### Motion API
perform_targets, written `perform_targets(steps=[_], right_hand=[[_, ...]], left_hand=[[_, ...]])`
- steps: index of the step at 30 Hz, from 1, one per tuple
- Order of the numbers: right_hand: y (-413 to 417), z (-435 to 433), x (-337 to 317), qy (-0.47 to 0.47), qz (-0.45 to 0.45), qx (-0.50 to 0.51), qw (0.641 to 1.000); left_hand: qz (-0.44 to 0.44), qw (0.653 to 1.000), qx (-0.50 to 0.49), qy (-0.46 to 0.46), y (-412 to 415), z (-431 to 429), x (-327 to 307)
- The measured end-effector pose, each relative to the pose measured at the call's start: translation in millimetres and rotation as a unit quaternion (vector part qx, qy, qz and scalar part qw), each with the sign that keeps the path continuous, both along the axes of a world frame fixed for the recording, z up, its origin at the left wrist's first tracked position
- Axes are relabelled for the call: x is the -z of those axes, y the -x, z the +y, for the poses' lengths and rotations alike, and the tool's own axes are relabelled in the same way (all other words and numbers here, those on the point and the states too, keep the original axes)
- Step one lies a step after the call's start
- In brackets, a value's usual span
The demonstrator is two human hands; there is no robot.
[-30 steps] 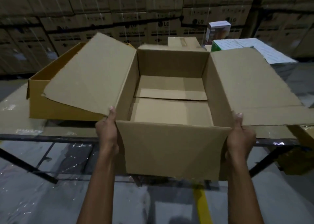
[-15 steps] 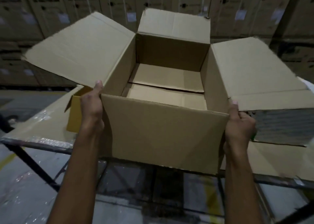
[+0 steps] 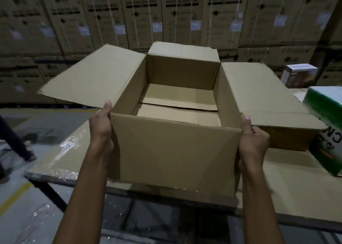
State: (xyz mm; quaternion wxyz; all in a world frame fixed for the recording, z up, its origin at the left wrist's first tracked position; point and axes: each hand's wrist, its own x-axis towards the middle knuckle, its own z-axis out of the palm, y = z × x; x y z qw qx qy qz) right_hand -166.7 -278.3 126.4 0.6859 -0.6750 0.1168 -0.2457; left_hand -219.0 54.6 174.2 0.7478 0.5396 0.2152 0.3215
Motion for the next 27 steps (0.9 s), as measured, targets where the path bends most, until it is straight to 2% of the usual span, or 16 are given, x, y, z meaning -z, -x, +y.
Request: perform_targets(steps=[10,19,23,27], right_hand=[[-99.1,66.9,-16.9,0.078,-0.044,-0.001,0.996],[-172.8,140.1,-15.9,0.093,-0.032,-0.030,0.995],[-201.8,165.5,2.0,0.084,0.009,-0.044,0.995],[-208.6,176.3,24.3,0.091,0.061,0.009,0.994]], left_hand=[[0.006,1.000,0.009,-0.012,-93.5,75.1,-4.7],[0.015,1.000,-0.008,-0.019,-167.5,150.5,-4.7],[0.052,0.998,0.045,0.001,-198.0,183.0,19.7],[0.090,0.989,0.116,0.014,-221.6,196.2,45.1]])
